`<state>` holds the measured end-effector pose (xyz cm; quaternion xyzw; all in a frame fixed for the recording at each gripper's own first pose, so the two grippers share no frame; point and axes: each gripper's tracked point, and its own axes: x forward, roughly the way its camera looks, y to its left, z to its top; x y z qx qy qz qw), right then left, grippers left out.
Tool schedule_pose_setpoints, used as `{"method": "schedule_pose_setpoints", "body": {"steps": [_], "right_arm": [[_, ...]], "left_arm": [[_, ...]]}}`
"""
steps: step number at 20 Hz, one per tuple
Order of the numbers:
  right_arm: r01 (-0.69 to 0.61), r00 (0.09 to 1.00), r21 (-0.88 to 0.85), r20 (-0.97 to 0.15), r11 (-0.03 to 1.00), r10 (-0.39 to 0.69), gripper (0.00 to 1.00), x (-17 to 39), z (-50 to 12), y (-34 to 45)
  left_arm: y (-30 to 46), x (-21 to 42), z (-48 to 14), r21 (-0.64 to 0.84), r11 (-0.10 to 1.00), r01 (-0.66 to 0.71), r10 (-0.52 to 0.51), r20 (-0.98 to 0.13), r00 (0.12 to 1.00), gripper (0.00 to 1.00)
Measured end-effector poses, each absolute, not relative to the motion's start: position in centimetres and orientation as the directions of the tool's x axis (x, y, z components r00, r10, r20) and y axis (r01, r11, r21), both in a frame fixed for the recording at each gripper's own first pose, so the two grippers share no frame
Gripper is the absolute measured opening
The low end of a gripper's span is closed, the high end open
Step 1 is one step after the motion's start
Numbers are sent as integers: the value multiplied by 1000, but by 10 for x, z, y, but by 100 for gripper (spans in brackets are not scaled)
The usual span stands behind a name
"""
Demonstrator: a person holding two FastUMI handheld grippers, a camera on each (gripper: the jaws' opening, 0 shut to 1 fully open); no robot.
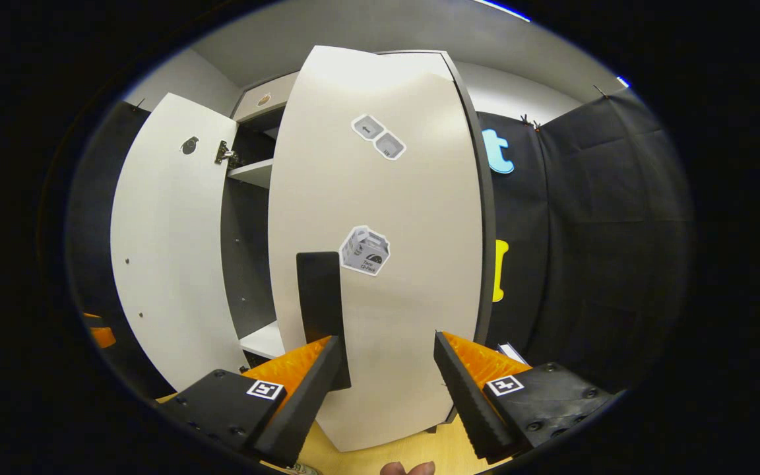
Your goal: Grasp the bottle in the cabinet with the left hand and place it on the coaster, then close the right door with the right hand and the left door with the left hand.
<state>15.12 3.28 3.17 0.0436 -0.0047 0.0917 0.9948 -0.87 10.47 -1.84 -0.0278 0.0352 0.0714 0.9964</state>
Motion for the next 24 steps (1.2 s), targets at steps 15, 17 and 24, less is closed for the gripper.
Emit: {"method": "schedule_pose_setpoints", "body": {"steps": [15,17,24], "right_arm": [[-175,984,72,31,982,174,95,190,31,63],[-165,986,77,33,983,163,95,187,33,61],[-150,988,57,55,987,147,95,148,44,46]], "left_arm": [[124,-2,-13,-9,986,-165,164,-69,984,95],[126,-2,-12,-8,987,-160,159,-67,985,95],[147,17,6,14,987,-162,163,-16,987,95]]}}
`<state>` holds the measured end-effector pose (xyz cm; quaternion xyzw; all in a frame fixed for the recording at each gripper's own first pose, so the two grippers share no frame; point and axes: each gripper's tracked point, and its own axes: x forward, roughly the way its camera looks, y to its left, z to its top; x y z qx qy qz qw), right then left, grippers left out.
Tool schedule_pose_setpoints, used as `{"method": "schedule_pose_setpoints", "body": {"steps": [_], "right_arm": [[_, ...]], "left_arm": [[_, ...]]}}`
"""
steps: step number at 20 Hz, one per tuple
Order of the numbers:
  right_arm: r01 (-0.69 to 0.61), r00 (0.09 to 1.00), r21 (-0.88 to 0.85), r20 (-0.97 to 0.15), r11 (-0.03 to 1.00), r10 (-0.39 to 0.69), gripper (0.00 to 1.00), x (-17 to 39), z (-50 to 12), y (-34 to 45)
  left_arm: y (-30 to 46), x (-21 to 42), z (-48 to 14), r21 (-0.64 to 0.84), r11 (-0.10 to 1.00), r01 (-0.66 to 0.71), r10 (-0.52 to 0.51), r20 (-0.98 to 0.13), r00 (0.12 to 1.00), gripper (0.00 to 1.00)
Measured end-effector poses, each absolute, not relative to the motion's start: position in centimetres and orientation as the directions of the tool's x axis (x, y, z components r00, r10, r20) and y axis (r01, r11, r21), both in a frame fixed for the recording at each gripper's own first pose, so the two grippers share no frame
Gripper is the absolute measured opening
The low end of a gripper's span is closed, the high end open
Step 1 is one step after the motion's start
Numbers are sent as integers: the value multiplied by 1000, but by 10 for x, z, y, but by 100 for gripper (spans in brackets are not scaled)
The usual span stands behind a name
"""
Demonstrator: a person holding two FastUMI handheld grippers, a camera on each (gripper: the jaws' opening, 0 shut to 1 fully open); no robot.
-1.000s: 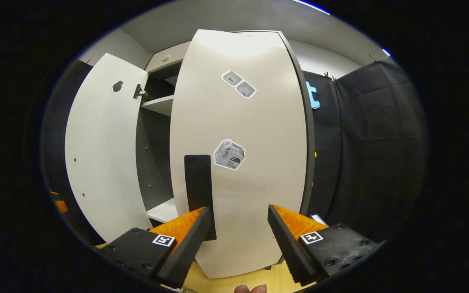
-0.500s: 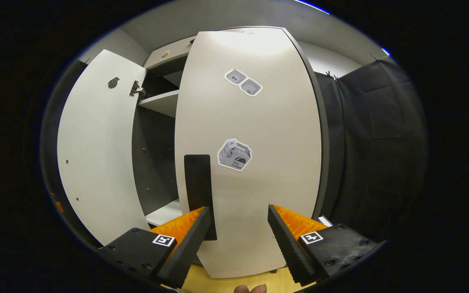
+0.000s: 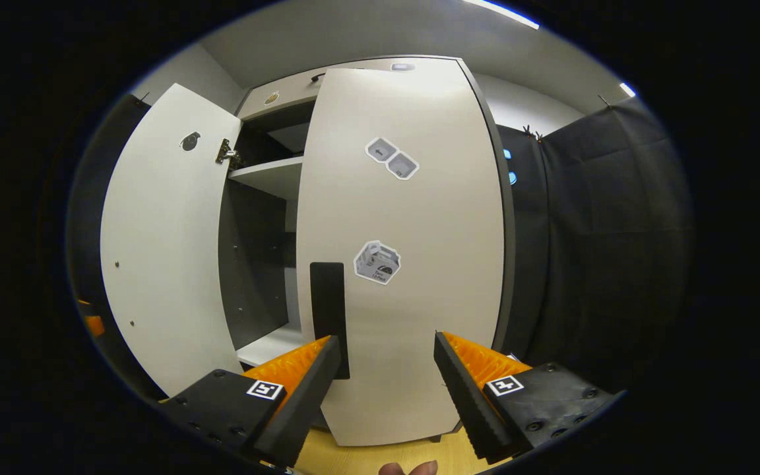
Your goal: Grasp the bottle in the cabinet with the left hand and place it on the coaster, then close the right door with the right hand and the left door with the left hand.
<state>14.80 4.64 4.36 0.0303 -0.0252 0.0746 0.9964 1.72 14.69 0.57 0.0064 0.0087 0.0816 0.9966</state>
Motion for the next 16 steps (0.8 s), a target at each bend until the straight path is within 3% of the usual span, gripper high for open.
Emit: {"method": "schedule_pose_setpoints", "body": {"steps": [11,16], "right_arm": [[-83,996,2,39,997,83,96,96,40,1],[-69,998,17,16,998,68,98,88,32,-11]], "left_arm": [[191,78,17,41,975,-218,218,20,976,95],[186,90,10,32,984,-174,174,13,985,92]]}}
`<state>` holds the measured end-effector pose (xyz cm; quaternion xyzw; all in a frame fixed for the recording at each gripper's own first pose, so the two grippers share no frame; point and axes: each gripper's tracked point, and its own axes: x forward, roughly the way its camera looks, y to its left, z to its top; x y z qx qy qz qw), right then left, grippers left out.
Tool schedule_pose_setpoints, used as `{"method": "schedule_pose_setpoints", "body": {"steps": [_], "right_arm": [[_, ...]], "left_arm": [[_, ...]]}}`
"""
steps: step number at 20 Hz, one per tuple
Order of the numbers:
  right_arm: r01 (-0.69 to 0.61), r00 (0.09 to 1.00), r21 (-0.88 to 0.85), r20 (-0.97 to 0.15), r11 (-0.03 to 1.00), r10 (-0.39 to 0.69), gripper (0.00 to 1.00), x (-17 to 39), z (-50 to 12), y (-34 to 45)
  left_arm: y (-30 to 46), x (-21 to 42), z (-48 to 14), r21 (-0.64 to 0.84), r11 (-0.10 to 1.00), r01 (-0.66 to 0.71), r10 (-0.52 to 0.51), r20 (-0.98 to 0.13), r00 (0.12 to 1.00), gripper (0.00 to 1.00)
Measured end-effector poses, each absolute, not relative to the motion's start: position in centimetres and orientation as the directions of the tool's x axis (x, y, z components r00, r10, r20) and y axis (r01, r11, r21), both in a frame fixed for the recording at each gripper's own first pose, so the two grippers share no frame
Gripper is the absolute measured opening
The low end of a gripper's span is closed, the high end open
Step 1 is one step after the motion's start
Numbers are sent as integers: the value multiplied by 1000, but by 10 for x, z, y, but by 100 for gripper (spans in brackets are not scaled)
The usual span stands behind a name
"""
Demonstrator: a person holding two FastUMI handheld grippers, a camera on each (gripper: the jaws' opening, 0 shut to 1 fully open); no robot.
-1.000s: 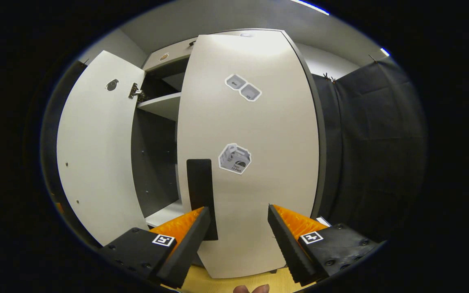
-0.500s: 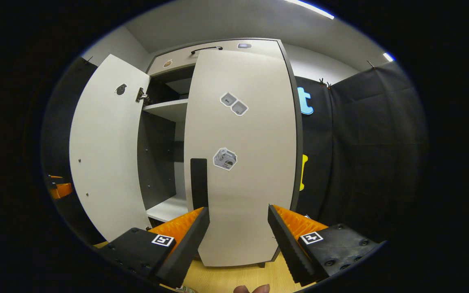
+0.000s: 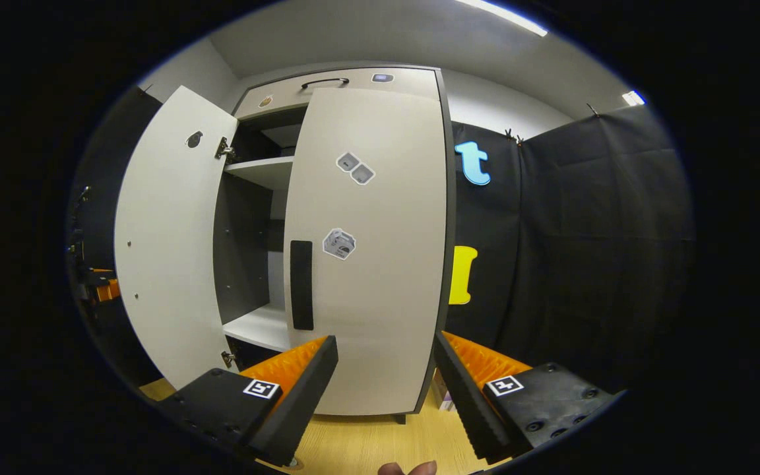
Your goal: Grasp the bottle in the cabinet with the left hand and place it on the coaster, then close the right door with the right hand and the left door with the left hand.
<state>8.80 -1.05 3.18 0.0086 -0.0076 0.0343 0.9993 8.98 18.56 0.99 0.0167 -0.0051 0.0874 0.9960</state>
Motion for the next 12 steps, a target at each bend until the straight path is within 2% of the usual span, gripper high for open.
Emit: {"method": "schedule_pose_setpoints", "body": {"steps": [12], "right_arm": [[-55,998,36,0,998,55,98,76,24,-28]], "left_arm": [[106,79,6,-31,998,-49,49,-15,999,91]]}}
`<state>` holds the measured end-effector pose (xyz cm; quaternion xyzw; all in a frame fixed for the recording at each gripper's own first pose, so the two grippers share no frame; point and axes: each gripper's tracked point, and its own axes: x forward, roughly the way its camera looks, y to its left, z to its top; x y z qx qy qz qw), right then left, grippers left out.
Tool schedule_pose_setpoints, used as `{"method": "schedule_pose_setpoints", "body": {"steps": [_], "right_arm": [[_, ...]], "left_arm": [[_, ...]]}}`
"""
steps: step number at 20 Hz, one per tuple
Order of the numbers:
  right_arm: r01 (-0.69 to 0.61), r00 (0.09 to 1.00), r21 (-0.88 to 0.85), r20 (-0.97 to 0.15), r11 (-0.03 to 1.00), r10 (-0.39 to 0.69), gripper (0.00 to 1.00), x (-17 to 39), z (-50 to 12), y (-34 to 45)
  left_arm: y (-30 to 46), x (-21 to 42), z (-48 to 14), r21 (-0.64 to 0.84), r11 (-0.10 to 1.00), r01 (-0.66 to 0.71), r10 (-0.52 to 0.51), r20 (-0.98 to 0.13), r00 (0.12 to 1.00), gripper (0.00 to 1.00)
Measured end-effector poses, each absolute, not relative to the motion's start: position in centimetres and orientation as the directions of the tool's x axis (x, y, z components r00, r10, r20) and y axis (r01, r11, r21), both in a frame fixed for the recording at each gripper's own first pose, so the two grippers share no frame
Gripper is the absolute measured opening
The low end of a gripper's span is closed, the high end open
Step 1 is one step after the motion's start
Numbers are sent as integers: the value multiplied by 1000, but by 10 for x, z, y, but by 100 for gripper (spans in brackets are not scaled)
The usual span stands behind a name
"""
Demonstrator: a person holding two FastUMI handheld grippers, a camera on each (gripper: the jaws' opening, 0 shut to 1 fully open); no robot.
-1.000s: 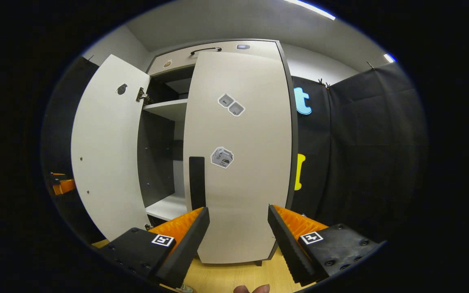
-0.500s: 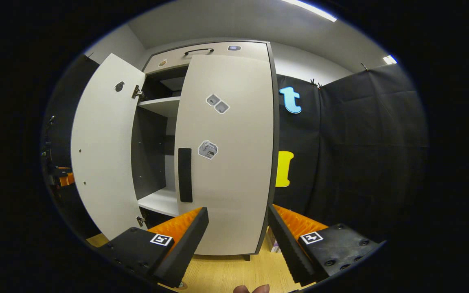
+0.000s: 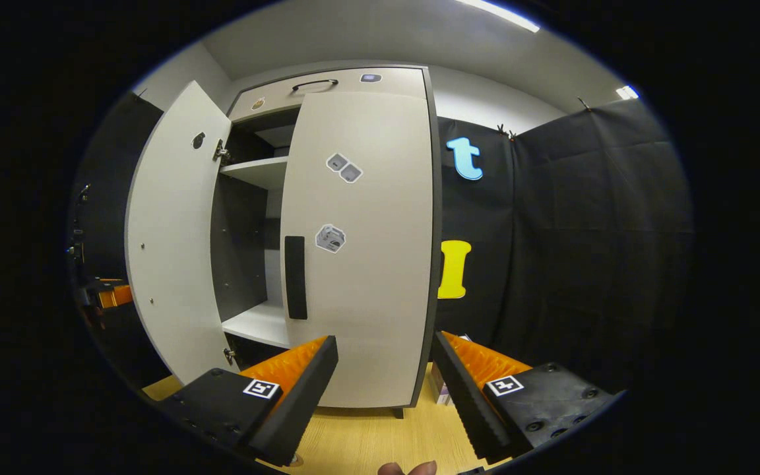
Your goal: Grasp the bottle in the cabinet with the left hand and place it on the coaster, then close the right door with the right hand and the left door with the left hand.
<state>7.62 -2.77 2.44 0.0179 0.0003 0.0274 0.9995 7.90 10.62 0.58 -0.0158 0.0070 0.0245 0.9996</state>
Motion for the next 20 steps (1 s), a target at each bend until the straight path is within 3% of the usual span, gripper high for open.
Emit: {"method": "schedule_pose_setpoints", "body": {"steps": [6,7,13,18,19,20], "right_arm": [[-37,999,43,-14,998,38,97,77,18,-46],[-34,999,44,-15,998,35,98,77,17,-49],[-10,1000,56,-19,998,11,98,75,13,-75],[0,1000,67,-15,998,1,97,71,12,-88],[2,1000,65,-14,998,-1,97,71,12,-91],[2,1000,66,-13,998,-1,97,69,12,-95]], "left_arm": [[66,96,9,-79,997,23,-24,-21,999,87],[58,100,9,-91,995,43,-46,-26,999,91],[-12,123,8,-95,982,161,-165,-33,986,91],[-43,149,11,-35,989,141,-142,-13,990,91],[-46,153,11,-39,990,138,-138,-17,990,96],[-49,155,10,-44,990,136,-137,-15,990,91]]}}
